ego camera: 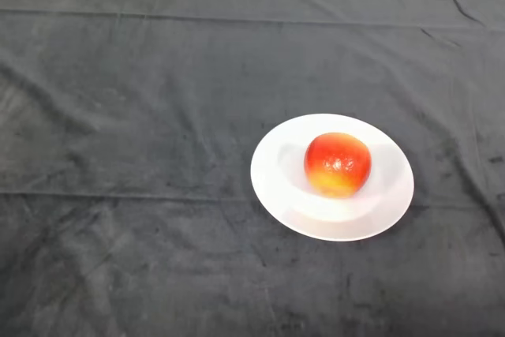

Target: Move the apple to the plate

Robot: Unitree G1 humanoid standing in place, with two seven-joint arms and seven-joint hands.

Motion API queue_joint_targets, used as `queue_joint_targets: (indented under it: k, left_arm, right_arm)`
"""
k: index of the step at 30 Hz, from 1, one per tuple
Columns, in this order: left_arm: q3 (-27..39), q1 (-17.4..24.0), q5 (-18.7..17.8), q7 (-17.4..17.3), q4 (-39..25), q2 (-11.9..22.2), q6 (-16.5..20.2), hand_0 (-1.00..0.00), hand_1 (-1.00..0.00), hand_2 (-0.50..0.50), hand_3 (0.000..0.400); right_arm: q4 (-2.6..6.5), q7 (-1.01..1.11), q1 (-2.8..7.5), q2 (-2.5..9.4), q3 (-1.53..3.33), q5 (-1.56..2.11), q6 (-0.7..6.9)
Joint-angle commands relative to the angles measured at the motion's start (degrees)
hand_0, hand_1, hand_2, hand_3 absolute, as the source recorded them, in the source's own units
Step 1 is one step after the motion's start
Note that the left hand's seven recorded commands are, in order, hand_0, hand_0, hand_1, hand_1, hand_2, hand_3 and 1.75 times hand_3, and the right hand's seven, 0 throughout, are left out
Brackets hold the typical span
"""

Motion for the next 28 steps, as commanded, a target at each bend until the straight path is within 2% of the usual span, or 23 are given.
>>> queue_joint_targets:
  k: [1, 28]
  left_arm:
    - [3.01, -2.38, 0.43, -0.49, 2.37, -0.91, 0.18, 0.00, 0.00, 0.00, 0.000]
    - [5.20, -2.85, 2.95, -1.04, 1.93, -2.07, 0.68, 0.00, 0.00, 0.00, 0.000]
  right_arm:
    - [-0.23, -0.12, -1.28, -0.54, -0.67, 0.82, -0.40]
    - [-0.25, -0.12, -1.28, -0.53, -0.67, 0.81, -0.40]
